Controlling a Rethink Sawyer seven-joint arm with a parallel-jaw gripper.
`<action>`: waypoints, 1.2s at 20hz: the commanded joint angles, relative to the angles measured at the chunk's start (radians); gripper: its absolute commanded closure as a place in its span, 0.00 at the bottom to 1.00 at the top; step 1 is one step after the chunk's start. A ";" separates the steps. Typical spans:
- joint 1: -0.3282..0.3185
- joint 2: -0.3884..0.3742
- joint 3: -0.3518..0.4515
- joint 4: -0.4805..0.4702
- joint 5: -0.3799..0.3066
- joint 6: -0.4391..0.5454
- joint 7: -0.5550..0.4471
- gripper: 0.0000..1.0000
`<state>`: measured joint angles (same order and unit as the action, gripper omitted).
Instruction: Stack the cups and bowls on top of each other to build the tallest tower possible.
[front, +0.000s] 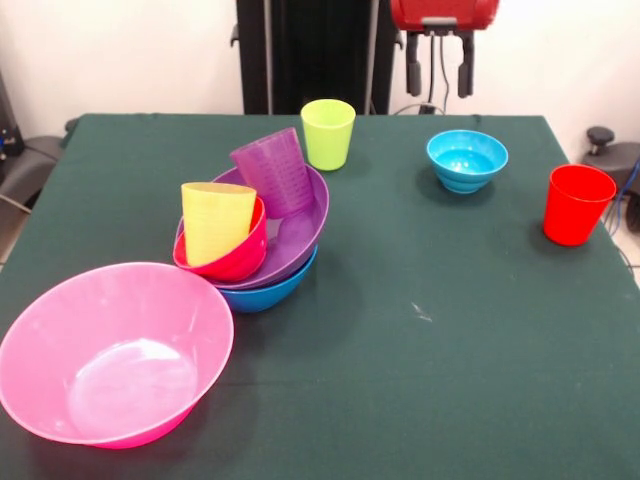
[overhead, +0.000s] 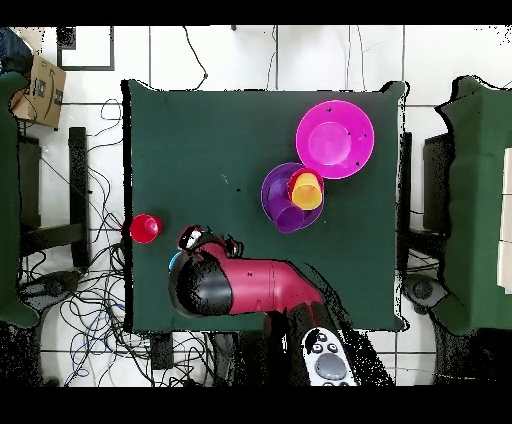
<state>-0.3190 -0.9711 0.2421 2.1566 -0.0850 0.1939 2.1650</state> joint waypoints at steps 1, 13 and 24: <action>0.058 0.123 -0.107 0.013 0.058 -0.071 0.225 0.00; 0.179 0.294 -0.191 -0.044 0.126 -0.192 0.245 0.00; 0.267 0.355 -0.213 -0.069 0.233 -0.248 0.257 0.00</action>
<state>-0.0892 -0.6603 0.0206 2.1500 0.0634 -0.0157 2.2001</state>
